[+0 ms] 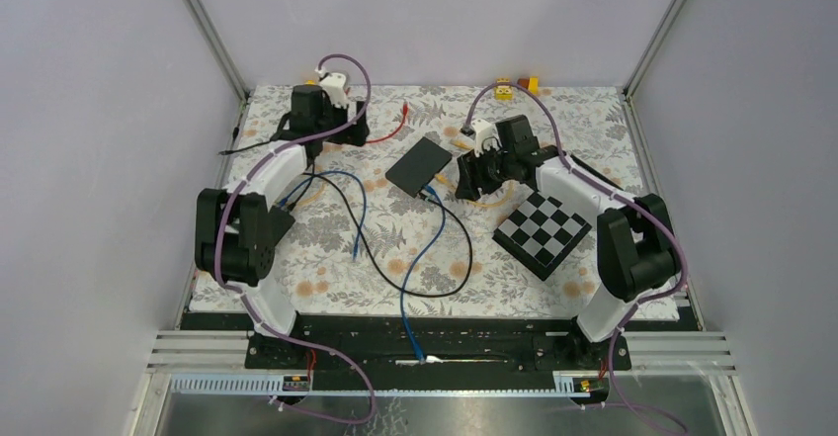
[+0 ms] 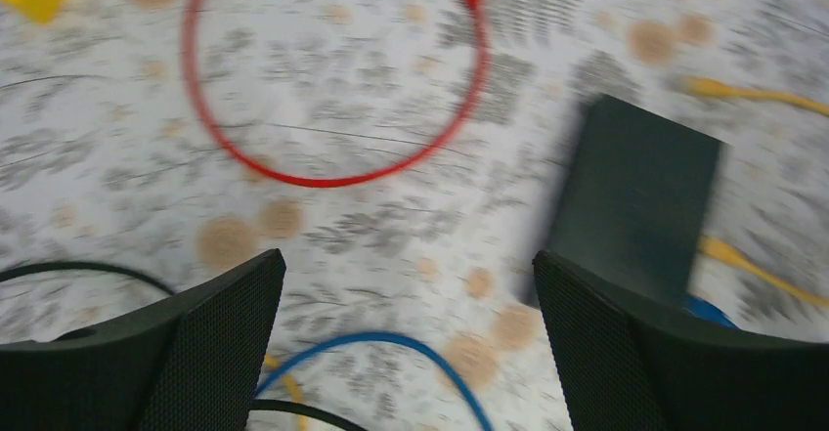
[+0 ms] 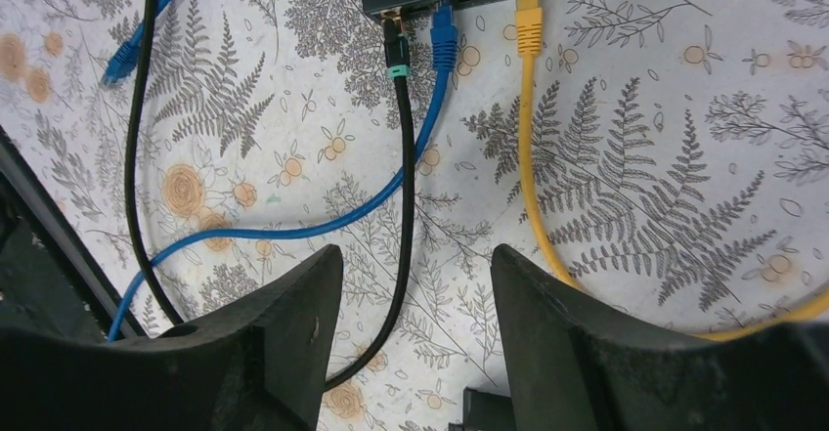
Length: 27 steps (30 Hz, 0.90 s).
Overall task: Pull the plug from the switch port
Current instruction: Place the connector at the corner of the board, then move the switch port to the center of the board.
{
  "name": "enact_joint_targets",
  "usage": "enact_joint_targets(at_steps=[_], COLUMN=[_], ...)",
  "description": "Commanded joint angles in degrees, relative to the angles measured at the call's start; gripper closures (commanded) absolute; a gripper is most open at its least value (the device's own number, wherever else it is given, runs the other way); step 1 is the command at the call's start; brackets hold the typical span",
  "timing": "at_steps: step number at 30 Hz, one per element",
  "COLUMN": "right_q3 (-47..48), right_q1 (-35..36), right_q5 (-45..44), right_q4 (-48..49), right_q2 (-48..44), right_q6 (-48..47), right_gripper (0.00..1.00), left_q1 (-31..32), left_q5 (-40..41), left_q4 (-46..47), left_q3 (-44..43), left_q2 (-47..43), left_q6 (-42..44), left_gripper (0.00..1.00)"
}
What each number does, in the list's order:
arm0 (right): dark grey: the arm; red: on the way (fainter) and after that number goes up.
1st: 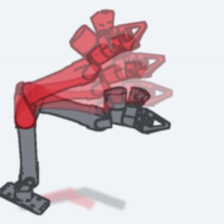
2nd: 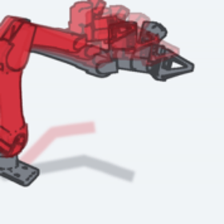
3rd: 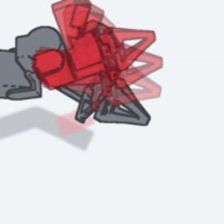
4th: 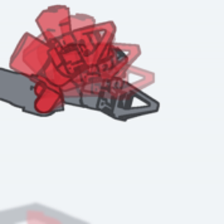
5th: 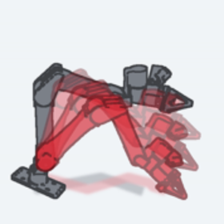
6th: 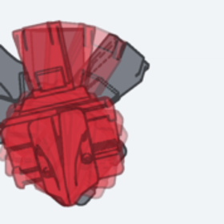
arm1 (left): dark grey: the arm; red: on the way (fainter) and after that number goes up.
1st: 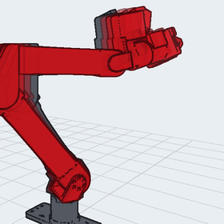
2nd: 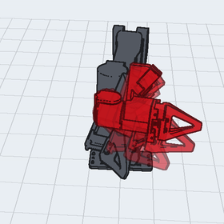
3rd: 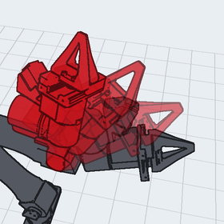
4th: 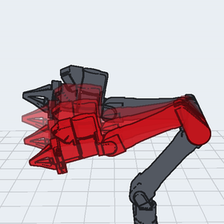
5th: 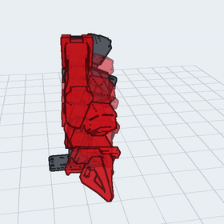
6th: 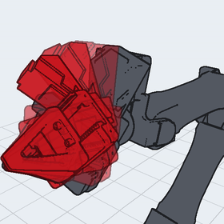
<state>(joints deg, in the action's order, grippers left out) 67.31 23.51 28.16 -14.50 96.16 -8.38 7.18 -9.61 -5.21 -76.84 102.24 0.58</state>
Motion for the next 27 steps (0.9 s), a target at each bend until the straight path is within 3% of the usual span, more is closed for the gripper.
enact_joint_targets(at_steps=[1,9,27], right_q3=[4.01,9.67,19.73], right_q1=[-1.36,-3.12,-6.87], right_q5=[4.60,6.71,10.77], right_q4=[0.57,0.70,2.99], right_q2=[4.02,11.32,25.20], right_q6=[3.11,5.32,9.81], right_gripper=[0.36,0.36,0.39], left_q1=[3.77,8.94,9.87], left_q5=[-12.90,-12.64,-15.53], left_q4=[5.03,8.53,8.77], left_q3=[6.19,4.85,-7.96], left_q2=[-3.73,3.18,19.79], left_q6=[0.19,-0.49,-6.63], left_gripper=[0.01,0.01,0.01])
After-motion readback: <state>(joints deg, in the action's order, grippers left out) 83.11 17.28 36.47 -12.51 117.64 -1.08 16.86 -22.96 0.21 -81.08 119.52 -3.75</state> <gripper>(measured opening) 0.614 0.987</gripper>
